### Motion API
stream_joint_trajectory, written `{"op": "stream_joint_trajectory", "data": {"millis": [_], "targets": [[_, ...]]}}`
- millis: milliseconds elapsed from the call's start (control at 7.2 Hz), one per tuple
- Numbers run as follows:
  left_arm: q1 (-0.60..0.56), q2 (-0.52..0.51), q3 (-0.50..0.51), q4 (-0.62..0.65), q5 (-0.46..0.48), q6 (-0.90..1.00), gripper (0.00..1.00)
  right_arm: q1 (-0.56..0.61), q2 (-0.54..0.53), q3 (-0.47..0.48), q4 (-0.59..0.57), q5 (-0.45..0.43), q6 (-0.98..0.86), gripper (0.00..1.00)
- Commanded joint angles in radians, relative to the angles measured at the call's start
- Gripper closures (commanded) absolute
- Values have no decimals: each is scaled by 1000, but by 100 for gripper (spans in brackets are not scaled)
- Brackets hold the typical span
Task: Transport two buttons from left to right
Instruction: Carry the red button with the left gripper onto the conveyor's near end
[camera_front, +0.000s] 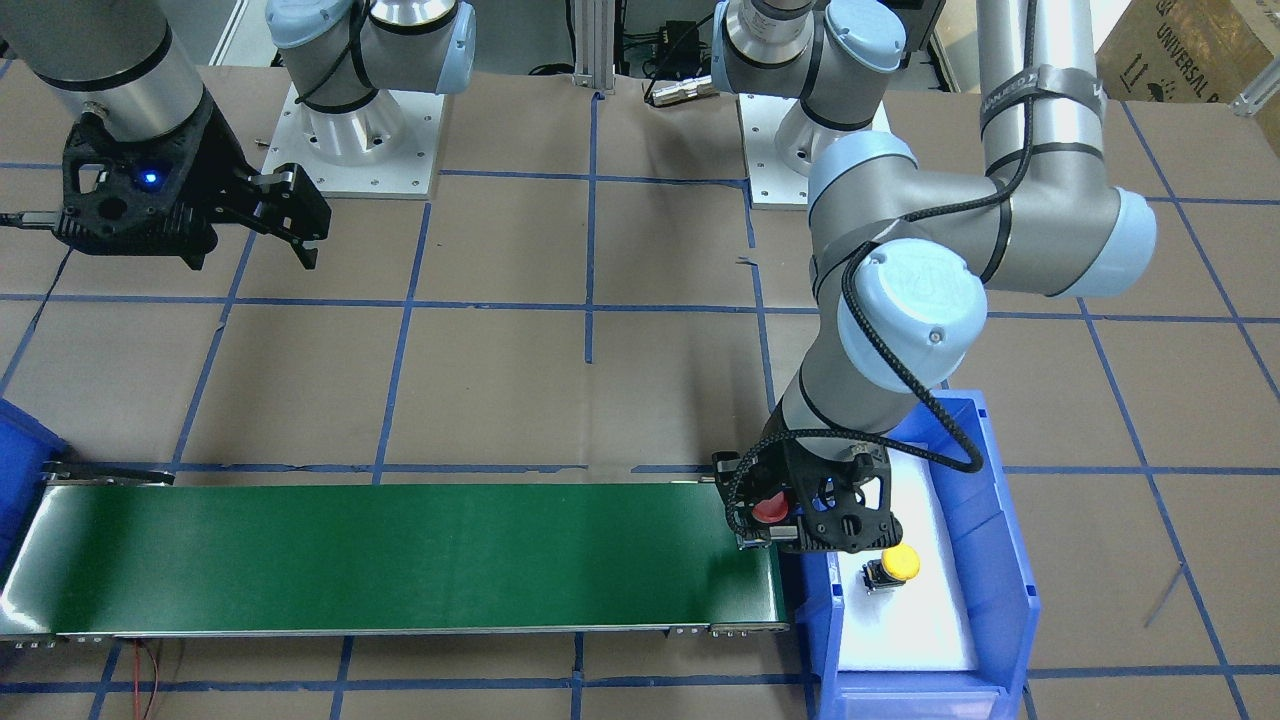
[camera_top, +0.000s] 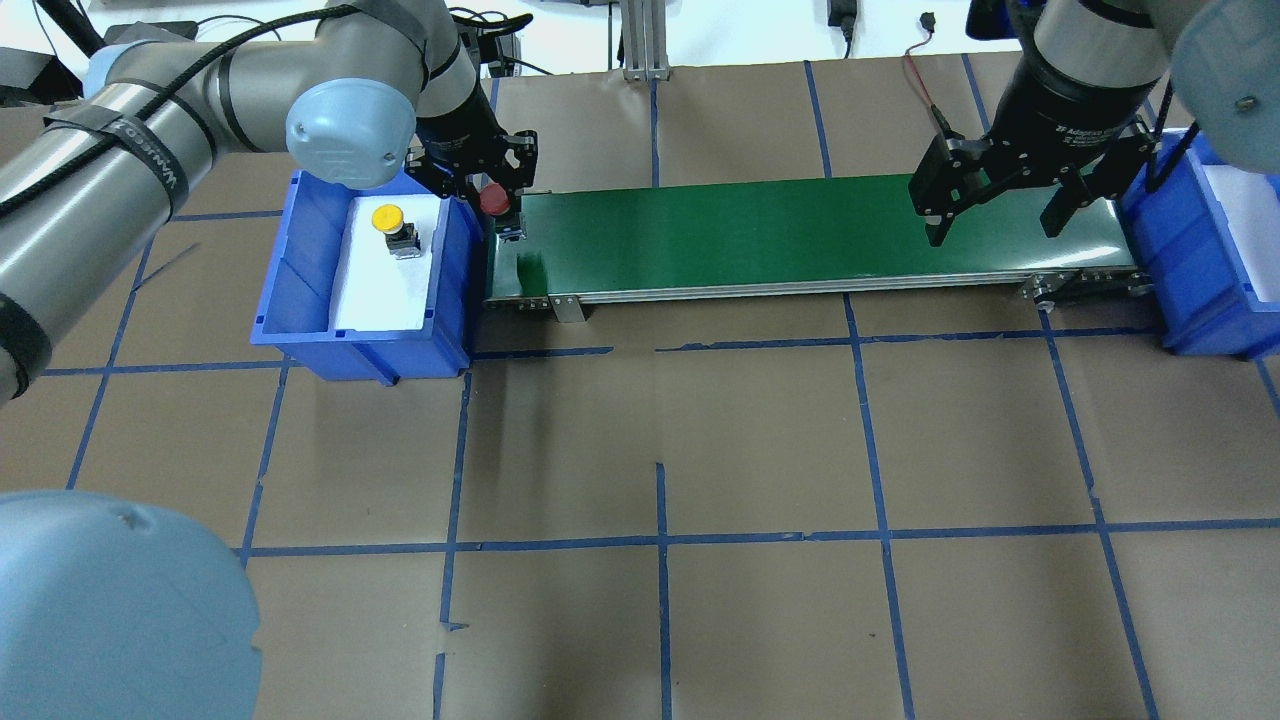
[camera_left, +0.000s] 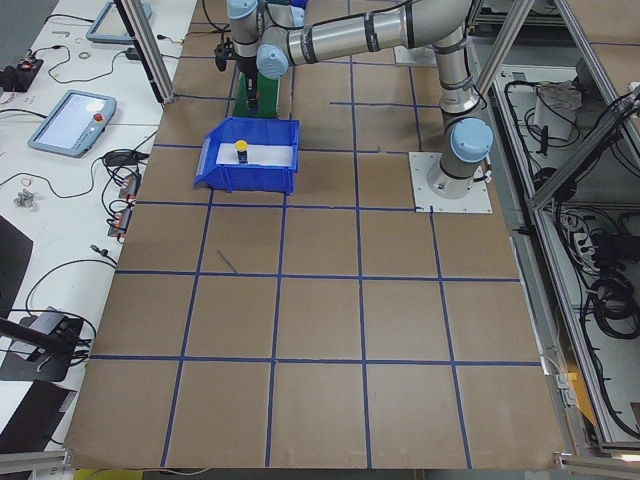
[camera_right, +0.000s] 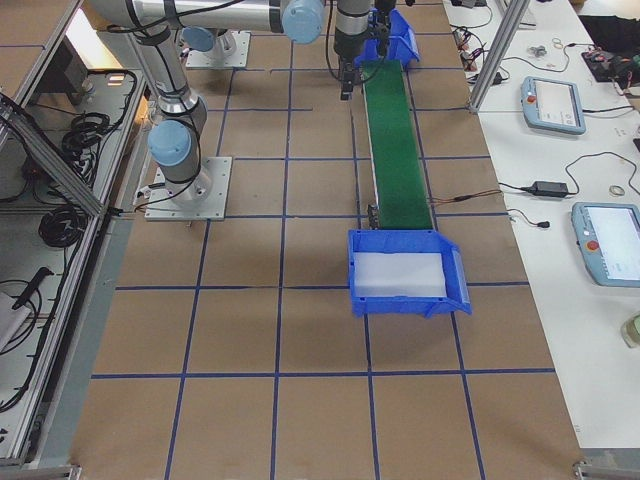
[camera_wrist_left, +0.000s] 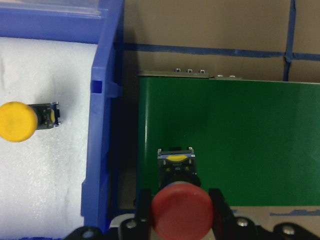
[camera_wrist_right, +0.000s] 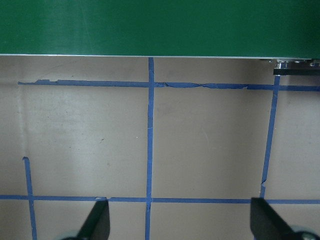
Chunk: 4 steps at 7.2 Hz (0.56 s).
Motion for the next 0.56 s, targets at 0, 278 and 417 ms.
{"op": "stream_joint_trajectory", "data": {"millis": [0,278,417], "targets": [[-1,-21,-3,12,-2,0,71,-1,-2,2,0,0,-1,0],[-1,-21,-17,12,-4,0,66,1,-2,2,0,0,-1,0],[-1,-19,-23,12,-7,0,59,-1,-2,2,0,0,-1,0]]}}
